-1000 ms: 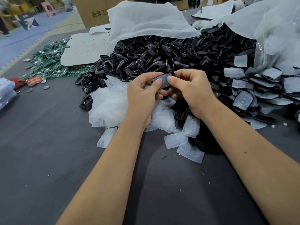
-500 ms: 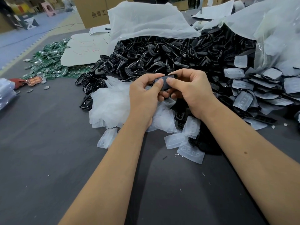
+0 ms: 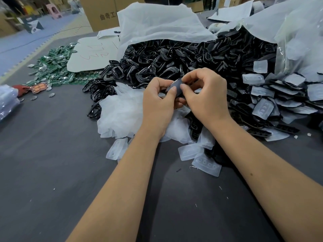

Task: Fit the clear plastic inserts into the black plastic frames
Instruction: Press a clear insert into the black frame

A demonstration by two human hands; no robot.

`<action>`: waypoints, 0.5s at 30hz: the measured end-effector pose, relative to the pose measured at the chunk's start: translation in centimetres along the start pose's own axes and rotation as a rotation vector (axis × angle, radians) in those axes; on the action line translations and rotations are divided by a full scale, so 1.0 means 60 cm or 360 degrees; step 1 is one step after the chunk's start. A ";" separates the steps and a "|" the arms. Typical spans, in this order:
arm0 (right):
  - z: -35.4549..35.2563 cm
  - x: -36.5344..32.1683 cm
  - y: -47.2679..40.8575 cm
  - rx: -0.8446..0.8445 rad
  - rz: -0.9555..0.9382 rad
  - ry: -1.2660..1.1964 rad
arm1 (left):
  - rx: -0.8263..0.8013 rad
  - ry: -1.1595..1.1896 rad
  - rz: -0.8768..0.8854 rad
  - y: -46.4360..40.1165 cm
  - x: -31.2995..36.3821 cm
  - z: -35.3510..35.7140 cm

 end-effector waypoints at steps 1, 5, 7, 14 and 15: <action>-0.002 -0.003 0.000 0.0014 -0.0013 0.0039 | 0.0000 -0.0044 0.0025 0.000 0.002 0.001; 0.000 -0.002 -0.001 0.0016 0.0027 0.0119 | -0.0005 -0.0161 0.0085 -0.001 0.005 0.003; 0.001 0.004 -0.001 0.0021 0.0089 0.0061 | -0.0010 -0.0213 0.0105 -0.001 0.009 0.004; 0.012 0.051 0.000 0.0004 0.0370 -0.0542 | -0.0053 -0.0191 0.0110 0.002 0.013 0.009; 0.012 0.053 -0.001 0.0009 0.0369 -0.0537 | -0.0060 -0.0184 0.0107 0.002 0.013 0.010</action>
Point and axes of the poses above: each hand's wrist, its own y-axis away from the middle knuckle, its own z-axis out of the palm, x = y × z, the point moved 9 cm from there along -y, towards the middle knuckle, and after that the axes turned 12 degrees about -x, right-handed, at the moved point
